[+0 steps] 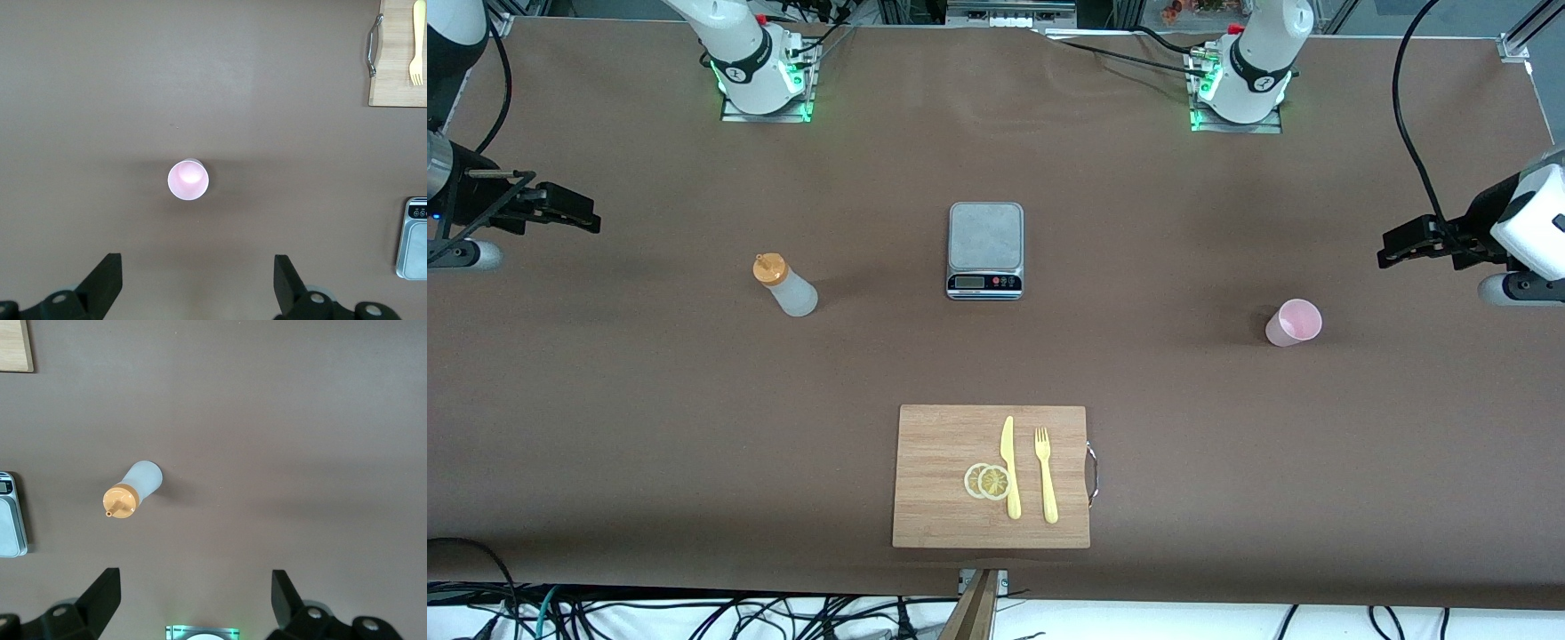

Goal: Add sauce to pink cup with both arms
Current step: 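Move the left gripper toward the pink cup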

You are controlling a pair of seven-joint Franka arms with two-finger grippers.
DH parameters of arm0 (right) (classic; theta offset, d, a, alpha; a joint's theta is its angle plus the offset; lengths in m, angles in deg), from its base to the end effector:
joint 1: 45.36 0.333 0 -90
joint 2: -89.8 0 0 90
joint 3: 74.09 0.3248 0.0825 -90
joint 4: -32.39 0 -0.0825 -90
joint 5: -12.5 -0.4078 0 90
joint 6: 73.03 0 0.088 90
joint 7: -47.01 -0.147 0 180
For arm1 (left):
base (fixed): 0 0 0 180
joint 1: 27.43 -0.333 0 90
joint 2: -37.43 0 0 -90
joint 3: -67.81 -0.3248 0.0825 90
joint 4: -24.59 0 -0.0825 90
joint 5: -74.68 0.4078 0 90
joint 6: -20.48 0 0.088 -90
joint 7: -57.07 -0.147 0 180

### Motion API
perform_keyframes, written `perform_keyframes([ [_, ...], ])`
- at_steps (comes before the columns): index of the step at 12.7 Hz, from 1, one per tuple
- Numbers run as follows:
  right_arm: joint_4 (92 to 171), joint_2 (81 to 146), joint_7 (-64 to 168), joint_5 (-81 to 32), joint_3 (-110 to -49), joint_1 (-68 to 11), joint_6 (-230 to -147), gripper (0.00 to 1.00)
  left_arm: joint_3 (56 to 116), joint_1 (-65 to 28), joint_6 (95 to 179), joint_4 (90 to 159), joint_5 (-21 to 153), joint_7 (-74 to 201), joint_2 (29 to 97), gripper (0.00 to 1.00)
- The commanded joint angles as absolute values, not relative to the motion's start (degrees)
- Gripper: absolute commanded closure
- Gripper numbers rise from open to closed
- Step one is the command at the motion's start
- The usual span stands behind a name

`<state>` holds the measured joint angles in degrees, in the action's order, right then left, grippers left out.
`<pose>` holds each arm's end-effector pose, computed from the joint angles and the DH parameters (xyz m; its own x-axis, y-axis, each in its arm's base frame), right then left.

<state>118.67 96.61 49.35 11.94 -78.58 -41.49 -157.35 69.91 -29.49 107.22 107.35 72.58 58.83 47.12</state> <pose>0.5966 -0.0026 0.5476 0.9879 0.0302 -0.1520 0.0296 -0.9995 -0.0067 0.6199 -0.0043 0.5494 0.9945 0.0278 -0.1006 0.0319 -0.9987 0.0397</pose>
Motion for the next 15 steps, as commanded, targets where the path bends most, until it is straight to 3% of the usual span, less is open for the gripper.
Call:
perform_keyframes([
  [1, 118.2, 96.2, 49.6, 12.2, -78.0, -41.5, -157.1, 0.0, 69.7, -29.2, 106.6, 106.3, 73.5, 57.7, 47.6, 0.0],
  [8, 118.3, 97.6, 49.6, 11.6, -78.3, -38.1, -162.7, 0.0, 69.7, -29.1, 106.5, 106.3, 73.5, 57.6, 47.5, 0.0],
  [15, 118.2, 96.9, 49.6, 11.4, -78.3, -38.2, -162.8, 0.0, 69.7, -29.3, 106.6, 106.3, 74.0, 57.6, 47.8, 0.0],
])
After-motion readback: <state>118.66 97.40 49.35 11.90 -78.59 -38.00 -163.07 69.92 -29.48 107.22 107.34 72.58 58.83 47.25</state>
